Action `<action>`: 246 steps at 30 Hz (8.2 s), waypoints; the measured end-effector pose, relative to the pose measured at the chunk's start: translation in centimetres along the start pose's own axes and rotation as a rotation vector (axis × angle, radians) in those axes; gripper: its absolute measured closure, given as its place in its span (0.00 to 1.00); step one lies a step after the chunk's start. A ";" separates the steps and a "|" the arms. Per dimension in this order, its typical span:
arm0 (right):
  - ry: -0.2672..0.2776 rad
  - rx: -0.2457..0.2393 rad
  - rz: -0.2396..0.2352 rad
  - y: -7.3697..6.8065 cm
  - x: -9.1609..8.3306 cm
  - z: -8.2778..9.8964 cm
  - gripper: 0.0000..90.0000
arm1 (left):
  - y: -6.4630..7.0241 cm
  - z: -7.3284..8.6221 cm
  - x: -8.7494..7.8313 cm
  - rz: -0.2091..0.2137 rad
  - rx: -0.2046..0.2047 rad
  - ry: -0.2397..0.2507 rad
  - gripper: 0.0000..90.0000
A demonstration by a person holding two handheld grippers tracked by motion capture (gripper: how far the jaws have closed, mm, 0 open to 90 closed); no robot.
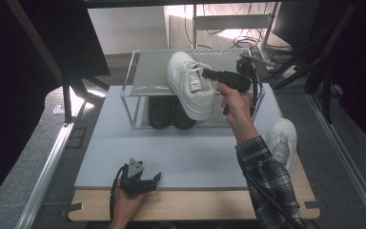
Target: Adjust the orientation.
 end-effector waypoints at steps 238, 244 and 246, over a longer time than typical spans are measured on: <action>-0.528 -0.699 0.279 4.6 -1.7 15.0 0.51 | 0.0 0.0 0.0 -0.004 0.002 -0.001 0.15; -0.529 -0.685 0.284 5.0 -3.0 15.5 0.51 | 0.0 0.0 0.0 -0.004 0.002 -0.001 0.15; -0.529 -0.684 0.293 5.3 -3.5 15.6 0.52 | 0.0 0.0 0.0 -0.004 0.002 -0.001 0.15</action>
Point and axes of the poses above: each handheld gripper's, and its own axes: x roughly forward along the jaws, z roughly out of its underside, y roughly to its right, the point moved 10 cm from there along x, roughly forward along the jaws, and after that the axes turned 11 degrees about -z, right-handed, at the moved point
